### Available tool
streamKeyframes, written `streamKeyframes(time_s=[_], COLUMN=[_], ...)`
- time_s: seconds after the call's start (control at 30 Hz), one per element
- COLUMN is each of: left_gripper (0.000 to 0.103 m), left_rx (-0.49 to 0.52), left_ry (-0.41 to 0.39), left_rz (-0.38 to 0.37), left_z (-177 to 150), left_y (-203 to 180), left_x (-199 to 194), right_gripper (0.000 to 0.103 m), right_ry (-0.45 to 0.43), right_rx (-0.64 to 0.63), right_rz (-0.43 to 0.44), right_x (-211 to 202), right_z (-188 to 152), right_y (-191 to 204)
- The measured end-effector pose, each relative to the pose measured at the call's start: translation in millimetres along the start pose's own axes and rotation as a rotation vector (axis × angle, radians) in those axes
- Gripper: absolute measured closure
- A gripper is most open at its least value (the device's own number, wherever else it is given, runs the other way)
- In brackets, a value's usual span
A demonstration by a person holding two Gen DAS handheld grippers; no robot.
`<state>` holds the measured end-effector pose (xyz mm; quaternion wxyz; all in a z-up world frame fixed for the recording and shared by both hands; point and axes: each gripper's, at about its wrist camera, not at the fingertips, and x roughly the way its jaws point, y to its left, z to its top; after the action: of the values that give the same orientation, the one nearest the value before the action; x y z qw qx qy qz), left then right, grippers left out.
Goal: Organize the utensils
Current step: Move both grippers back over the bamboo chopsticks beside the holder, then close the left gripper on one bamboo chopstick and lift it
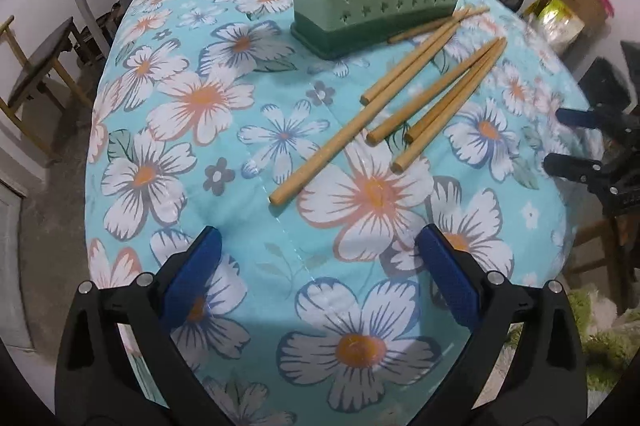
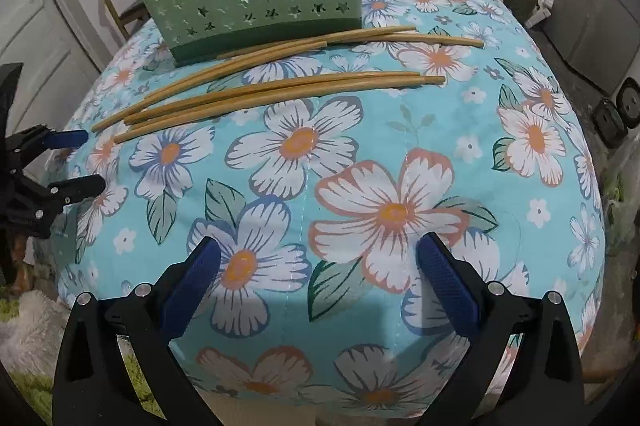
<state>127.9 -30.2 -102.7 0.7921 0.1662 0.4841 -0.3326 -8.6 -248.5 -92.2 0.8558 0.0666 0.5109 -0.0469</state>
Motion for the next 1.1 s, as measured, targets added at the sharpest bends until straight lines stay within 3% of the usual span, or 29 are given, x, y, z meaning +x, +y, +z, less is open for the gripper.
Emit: streamKeyframes(time_s=[0.23, 0.4, 0.5, 0.6, 0.63, 0.8, 0.97, 1.1], left_gripper=[0.008, 0.008, 0.008, 0.01, 0.013, 0.057, 0.072, 0.085], left_rx=[0.036, 0.036, 0.02, -0.015, -0.019, -0.004, 0.143, 0.157], left_ry=[-0.046, -0.105, -0.103, -0.203, -0.221, -0.209, -0.147, -0.114], left_rz=[0.017, 0.029, -0.002, -0.057, -0.061, -0.035, -0.02, -0.015], left_z=[-9, -15, -10, -1, 2, 17, 22, 20], left_y=[-4, -5, 0, 9, 11, 18, 0, -2], left_x=[-4, -7, -13, -31, -34, -25, -10, -6], right_gripper=[0.006, 0.006, 0.006, 0.006, 0.006, 0.006, 0.006, 0.006], right_ry=[-0.078, -0.105, -0.111, -0.121, -0.123, -0.131, -0.137, -0.139], right_rx=[0.163, 0.259, 0.287, 0.308, 0.311, 0.32, 0.327, 0.327], right_rz=[0.13, 0.157, 0.163, 0.173, 0.176, 0.182, 0.19, 0.186], right_x=[-10, -10, -10, -10, -10, -10, -10, -11], right_z=[-6, -5, -4, -5, -5, -5, -7, -6], right_y=[-24, -30, -33, -35, -35, -36, -37, -36])
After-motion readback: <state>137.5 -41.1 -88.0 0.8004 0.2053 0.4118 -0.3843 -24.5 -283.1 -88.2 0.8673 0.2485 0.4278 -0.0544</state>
